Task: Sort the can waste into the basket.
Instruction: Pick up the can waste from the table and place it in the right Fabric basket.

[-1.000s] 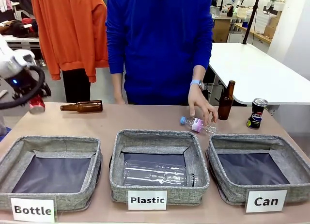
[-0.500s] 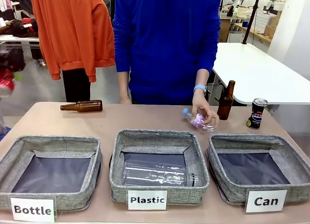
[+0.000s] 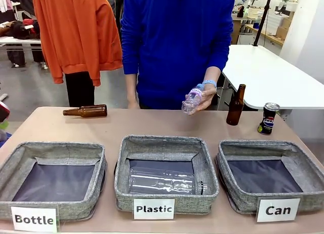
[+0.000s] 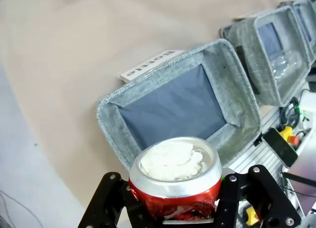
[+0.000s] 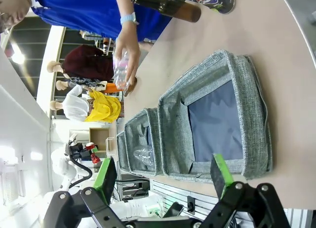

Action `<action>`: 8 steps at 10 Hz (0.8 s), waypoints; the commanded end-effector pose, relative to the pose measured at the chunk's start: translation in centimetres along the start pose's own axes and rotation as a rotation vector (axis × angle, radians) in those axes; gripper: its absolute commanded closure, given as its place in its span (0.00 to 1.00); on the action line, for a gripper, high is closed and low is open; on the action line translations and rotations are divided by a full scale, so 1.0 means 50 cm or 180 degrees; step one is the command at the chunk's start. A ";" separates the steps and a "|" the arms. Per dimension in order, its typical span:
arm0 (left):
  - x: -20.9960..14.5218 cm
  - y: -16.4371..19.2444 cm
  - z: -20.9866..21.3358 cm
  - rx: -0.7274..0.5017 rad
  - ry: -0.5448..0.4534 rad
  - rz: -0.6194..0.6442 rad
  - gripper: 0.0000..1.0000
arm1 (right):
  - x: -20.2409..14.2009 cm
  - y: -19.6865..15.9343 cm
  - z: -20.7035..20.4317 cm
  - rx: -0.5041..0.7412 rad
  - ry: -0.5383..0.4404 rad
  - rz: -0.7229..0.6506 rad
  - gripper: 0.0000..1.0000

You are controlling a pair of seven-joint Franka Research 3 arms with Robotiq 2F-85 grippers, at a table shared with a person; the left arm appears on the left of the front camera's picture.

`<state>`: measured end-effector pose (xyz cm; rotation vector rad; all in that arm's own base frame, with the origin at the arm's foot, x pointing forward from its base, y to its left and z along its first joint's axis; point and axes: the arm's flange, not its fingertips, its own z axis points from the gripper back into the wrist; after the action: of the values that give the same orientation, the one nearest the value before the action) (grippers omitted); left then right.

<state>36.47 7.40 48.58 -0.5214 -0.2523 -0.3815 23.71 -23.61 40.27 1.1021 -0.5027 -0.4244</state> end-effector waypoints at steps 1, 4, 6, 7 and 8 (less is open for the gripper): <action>0.010 -0.011 0.002 -0.0018 0.0035 0.0000 1.00 | 0.006 0.000 0.000 0.0076 -0.0044 0.0074 0.00; 0.005 -0.006 -0.002 -0.0011 0.0012 -0.0020 1.00 | 0.006 0.000 0.000 0.0076 -0.0044 0.0074 0.00; 0.099 -0.221 -0.110 -0.0163 -0.0002 -0.1281 1.00 | -0.005 0.024 0.048 -0.0001 -0.0043 0.0062 0.00; 0.142 -0.319 -0.158 -0.0179 0.0018 -0.1730 1.00 | -0.013 0.024 0.089 -0.0068 0.0062 0.0017 0.00; 0.175 -0.406 -0.220 -0.0250 0.0112 -0.2137 1.00 | -0.014 0.005 0.124 -0.0135 -0.0064 -0.0030 0.00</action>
<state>34.93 -14.09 52.10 -0.4794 -0.3379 -0.9355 21.10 -26.00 42.01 1.0714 -0.5184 -0.4298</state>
